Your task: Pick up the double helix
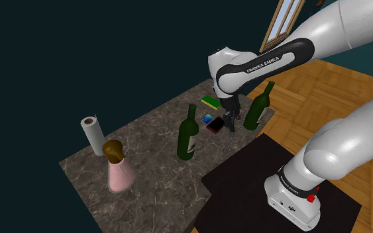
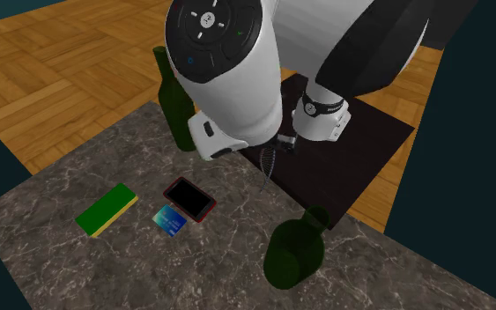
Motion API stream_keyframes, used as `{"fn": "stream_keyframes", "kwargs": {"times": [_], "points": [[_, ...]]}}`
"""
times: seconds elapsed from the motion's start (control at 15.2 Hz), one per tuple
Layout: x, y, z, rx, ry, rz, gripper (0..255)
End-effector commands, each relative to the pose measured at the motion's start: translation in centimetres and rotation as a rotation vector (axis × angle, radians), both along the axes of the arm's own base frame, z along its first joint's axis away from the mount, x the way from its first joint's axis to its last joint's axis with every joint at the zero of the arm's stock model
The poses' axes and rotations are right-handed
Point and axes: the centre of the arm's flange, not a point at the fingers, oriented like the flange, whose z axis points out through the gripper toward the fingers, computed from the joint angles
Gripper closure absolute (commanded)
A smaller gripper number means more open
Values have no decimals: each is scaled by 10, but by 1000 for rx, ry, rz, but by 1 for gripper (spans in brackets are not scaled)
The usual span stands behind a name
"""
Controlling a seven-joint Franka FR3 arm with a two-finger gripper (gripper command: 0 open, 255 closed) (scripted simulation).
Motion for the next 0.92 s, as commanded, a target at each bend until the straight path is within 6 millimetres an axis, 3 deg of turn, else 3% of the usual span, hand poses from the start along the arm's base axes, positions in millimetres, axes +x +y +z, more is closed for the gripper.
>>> {"fn": "stream_keyframes", "kwargs": {"times": [0.0,0.13,0.66,0.79,0.86], "points": [[-1,6,-29,-6,53,36,0],[-4,11,-58,-12,106,71,0],[-4,11,-100,-12,108,72,0],[-4,11,-100,-12,108,72,0],[-4,11,-100,-12,108,73,255]]}}
